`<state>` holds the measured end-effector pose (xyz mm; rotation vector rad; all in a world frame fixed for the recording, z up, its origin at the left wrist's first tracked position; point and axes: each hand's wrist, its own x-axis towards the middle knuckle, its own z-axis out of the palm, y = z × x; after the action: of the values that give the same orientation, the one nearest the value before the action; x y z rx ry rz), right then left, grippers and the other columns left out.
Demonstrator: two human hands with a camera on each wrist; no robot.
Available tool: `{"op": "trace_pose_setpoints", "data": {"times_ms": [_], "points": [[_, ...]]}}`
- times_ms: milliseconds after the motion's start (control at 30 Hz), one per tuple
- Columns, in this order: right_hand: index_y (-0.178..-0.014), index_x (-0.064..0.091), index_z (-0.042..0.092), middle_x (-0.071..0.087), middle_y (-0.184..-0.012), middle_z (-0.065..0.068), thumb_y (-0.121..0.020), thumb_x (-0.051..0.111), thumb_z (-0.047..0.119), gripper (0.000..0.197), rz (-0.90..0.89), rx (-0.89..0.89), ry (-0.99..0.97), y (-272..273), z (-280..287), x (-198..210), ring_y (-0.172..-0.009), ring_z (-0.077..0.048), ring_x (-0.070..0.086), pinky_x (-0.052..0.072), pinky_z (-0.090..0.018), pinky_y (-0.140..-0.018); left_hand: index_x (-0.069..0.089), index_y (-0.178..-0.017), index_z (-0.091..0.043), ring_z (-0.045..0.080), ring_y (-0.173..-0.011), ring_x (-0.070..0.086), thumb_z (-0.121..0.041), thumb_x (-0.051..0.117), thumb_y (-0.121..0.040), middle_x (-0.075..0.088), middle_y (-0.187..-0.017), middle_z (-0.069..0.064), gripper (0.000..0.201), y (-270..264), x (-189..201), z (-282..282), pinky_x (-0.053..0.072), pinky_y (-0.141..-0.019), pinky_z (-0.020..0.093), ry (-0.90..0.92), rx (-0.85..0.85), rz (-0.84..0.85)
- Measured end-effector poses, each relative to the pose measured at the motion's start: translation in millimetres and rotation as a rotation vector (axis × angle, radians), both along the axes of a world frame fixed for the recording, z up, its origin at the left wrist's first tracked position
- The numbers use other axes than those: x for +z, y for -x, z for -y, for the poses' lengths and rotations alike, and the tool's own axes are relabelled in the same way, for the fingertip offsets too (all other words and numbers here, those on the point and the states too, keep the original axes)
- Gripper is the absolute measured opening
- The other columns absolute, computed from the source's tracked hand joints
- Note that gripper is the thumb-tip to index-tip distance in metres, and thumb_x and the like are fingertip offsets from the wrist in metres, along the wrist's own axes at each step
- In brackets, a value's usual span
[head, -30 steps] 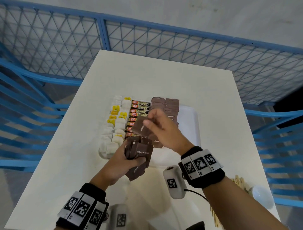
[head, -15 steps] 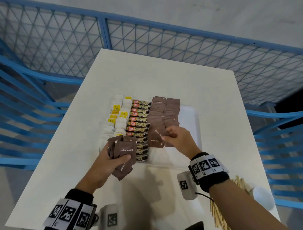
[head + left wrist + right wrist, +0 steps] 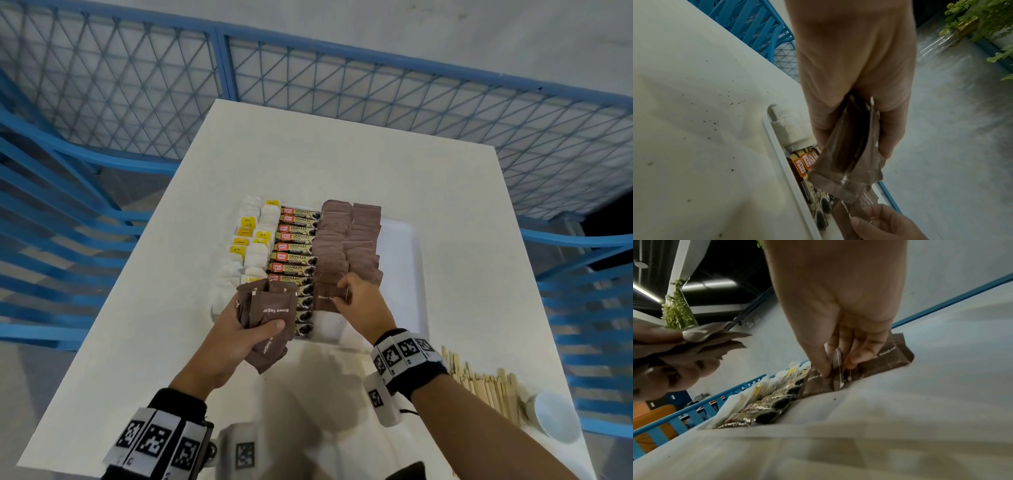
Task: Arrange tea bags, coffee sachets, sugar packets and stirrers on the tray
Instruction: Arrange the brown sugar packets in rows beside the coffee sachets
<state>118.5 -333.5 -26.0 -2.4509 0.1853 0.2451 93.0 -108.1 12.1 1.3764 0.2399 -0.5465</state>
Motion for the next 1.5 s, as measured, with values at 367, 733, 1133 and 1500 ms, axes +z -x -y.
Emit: {"op": "trace_pose_setpoints", "data": {"times_ms": [367, 733, 1133, 1500], "points": [[-0.112, 0.054, 0.012, 0.049, -0.110, -0.006, -0.085, 0.063, 0.023, 0.031, 0.205, -0.040, 0.051, 2.2, -14.0, 6.3, -0.101, -0.021, 0.046, 0.043, -0.031, -0.088, 0.051, -0.125, -0.015, 0.027, -0.080, 0.070, 0.008, 0.070, -0.075, 0.072, -0.095, 0.007, 0.058, -2.8, 6.9, 7.2, 0.057, -0.065, 0.051, 0.077, -0.002, -0.036], [-0.103, 0.064, 0.020, 0.051, -0.098, 0.002, -0.079, 0.073, 0.025, 0.026, 0.222, 0.124, -0.466, 25.1, -44.3, 44.1, -0.080, 0.000, 0.049, 0.040, -0.009, -0.073, 0.052, -0.123, -0.015, 0.030, -0.091, 0.068, 0.010, 0.066, -0.077, 0.070, -0.104, 0.014, 0.055, -3.8, 7.3, 14.0, 0.057, -0.071, 0.050, 0.066, -0.034, -0.017], [-0.096, 0.045, 0.014, 0.051, -0.091, -0.004, -0.094, 0.046, 0.001, 0.013, -0.135, -0.100, -1.064, 23.6, -39.7, 59.8, -0.075, -0.008, 0.057, 0.051, -0.026, -0.070, 0.051, -0.125, -0.008, 0.029, -0.087, 0.069, -0.002, 0.067, -0.066, 0.068, -0.106, 0.017, 0.061, -2.8, 11.8, 13.9, 0.058, -0.069, 0.046, 0.166, 0.007, -0.037], [-0.111, 0.058, 0.008, 0.059, -0.087, -0.012, -0.094, 0.042, 0.000, 0.025, -0.456, -0.139, -1.201, 19.4, -39.2, 68.9, -0.056, -0.010, 0.056, 0.054, -0.024, -0.056, 0.057, -0.116, -0.010, 0.026, -0.079, 0.070, -0.005, 0.068, -0.068, 0.072, -0.092, 0.010, 0.049, -0.5, 13.1, 16.0, 0.057, -0.059, 0.043, 0.197, -0.008, -0.048]]}}
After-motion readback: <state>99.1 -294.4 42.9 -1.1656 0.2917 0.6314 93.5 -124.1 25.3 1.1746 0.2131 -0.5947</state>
